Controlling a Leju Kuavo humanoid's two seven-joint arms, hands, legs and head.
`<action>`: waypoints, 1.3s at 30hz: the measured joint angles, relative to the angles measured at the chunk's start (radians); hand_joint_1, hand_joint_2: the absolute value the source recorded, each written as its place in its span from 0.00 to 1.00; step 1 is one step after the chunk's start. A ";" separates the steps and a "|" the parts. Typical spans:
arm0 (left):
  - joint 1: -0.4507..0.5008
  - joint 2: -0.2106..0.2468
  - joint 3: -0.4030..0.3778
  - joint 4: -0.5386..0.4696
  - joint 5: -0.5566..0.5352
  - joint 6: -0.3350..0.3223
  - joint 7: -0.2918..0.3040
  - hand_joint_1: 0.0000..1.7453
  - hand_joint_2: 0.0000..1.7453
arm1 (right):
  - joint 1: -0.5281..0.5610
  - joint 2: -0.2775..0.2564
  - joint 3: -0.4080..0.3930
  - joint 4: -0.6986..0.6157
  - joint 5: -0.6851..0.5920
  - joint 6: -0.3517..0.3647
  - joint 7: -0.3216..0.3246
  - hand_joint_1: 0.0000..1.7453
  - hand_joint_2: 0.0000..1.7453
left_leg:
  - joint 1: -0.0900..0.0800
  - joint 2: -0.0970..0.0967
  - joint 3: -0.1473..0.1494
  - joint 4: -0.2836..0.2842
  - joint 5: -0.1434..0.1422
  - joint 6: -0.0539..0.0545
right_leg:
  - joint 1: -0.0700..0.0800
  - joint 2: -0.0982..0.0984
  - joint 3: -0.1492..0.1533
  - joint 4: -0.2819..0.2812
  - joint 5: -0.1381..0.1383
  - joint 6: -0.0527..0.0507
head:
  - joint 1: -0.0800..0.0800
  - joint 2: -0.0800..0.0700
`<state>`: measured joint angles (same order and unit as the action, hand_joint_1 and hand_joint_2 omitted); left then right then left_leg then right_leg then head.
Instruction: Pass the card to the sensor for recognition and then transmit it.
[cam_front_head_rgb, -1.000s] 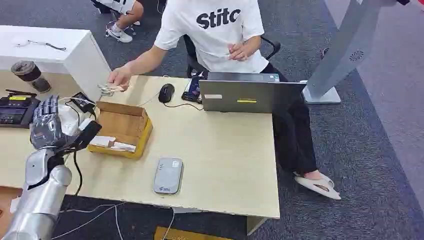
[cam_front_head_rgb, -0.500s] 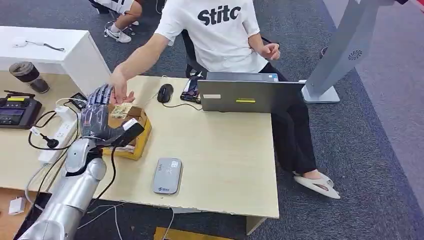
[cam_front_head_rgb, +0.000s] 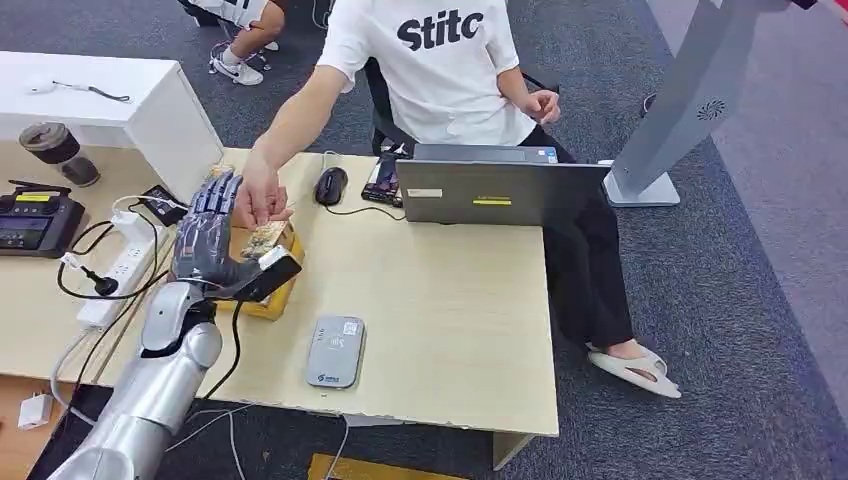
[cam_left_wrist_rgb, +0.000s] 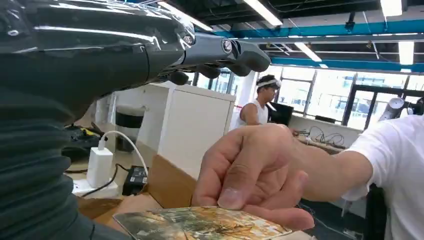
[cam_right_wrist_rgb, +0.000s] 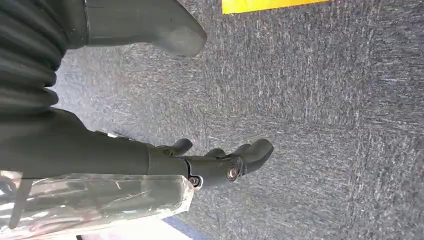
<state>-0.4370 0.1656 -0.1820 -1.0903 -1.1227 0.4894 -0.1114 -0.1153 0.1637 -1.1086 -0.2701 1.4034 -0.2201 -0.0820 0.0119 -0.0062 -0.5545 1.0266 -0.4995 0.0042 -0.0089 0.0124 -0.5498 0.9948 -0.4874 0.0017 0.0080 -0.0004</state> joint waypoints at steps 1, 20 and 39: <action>0.002 0.000 -0.003 -0.002 0.000 0.001 0.000 1.00 1.00 | 0.000 0.000 0.003 0.000 0.000 0.000 0.000 0.00 1.00 | 0.000 0.000 0.000 0.000 0.000 0.000 | 0.000 0.000 0.000 0.000 0.000 0.000 | 0.000 0.000; 0.043 0.013 -0.008 -0.020 -0.001 0.023 0.003 1.00 1.00 | 0.001 0.000 0.009 0.005 -0.005 -0.004 -0.006 0.00 1.00 | 0.000 0.000 0.000 0.000 0.000 0.000 | 0.000 0.000 0.000 0.000 0.000 0.000 | 0.000 0.000; 0.066 0.001 -0.074 -0.077 0.003 0.001 -0.051 1.00 1.00 | 0.001 0.000 0.012 0.010 -0.018 -0.003 -0.003 0.00 1.00 | 0.000 0.000 0.000 0.000 0.000 0.000 | 0.000 0.000 0.000 0.000 0.000 0.000 | 0.000 0.000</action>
<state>-0.3713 0.1667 -0.2555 -1.1669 -1.1200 0.4907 -0.1625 -0.1143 0.1637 -1.0964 -0.2605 1.3851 -0.2235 -0.0855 0.0117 -0.0066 -0.5547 1.0266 -0.4995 0.0042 -0.0091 0.0120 -0.5499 0.9947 -0.4875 0.0017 0.0080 -0.0004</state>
